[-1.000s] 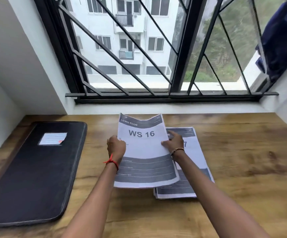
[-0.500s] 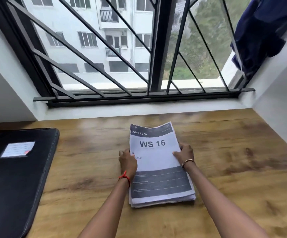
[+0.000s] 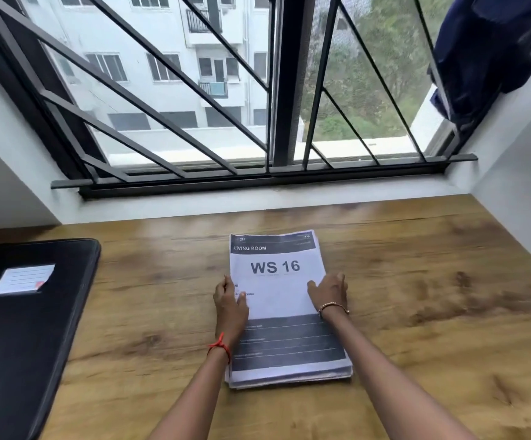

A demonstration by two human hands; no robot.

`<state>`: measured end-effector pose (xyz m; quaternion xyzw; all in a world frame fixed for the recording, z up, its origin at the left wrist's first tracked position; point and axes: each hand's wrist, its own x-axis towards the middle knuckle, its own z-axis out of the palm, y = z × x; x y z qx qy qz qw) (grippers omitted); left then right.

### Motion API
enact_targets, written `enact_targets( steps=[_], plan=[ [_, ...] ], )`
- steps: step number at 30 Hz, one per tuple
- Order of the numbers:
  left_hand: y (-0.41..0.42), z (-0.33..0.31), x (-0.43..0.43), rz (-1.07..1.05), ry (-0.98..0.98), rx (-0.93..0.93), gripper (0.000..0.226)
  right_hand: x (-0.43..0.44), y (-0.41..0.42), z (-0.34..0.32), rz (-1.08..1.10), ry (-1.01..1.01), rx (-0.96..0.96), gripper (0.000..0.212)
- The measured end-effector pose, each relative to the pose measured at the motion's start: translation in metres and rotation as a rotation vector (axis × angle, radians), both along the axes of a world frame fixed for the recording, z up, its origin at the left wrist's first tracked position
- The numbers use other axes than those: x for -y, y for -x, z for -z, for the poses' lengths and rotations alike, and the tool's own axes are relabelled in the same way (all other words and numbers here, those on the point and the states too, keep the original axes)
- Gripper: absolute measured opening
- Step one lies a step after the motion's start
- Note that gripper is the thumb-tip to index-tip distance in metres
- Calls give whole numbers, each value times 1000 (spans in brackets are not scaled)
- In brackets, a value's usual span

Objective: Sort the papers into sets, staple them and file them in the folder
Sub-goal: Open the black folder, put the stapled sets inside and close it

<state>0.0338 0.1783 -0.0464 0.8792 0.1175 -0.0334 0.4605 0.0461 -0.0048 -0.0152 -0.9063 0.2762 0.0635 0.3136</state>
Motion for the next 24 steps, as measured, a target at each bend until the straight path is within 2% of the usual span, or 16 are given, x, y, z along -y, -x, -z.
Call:
enact_targets(
  steps=[6,13,17,20,22,24],
  plan=[
    [-3,2,11,-22,62,25,53,14,-2,5,77,-80,75,35],
    [-7,4,57,18,162,63,50,60,-11,3,56,-49,160,31],
    [-8,4,99,91,223,69,48,107,-13,-2,59,-44,145,29],
    [-7,1,136,168,258,56,50,150,-10,-1,78,-41,119,38],
    [-5,0,157,206,269,38,55,176,-8,0,87,-34,98,45],
    [0,-1,178,241,257,45,64,199,-6,-1,71,-36,68,38]
  ],
)
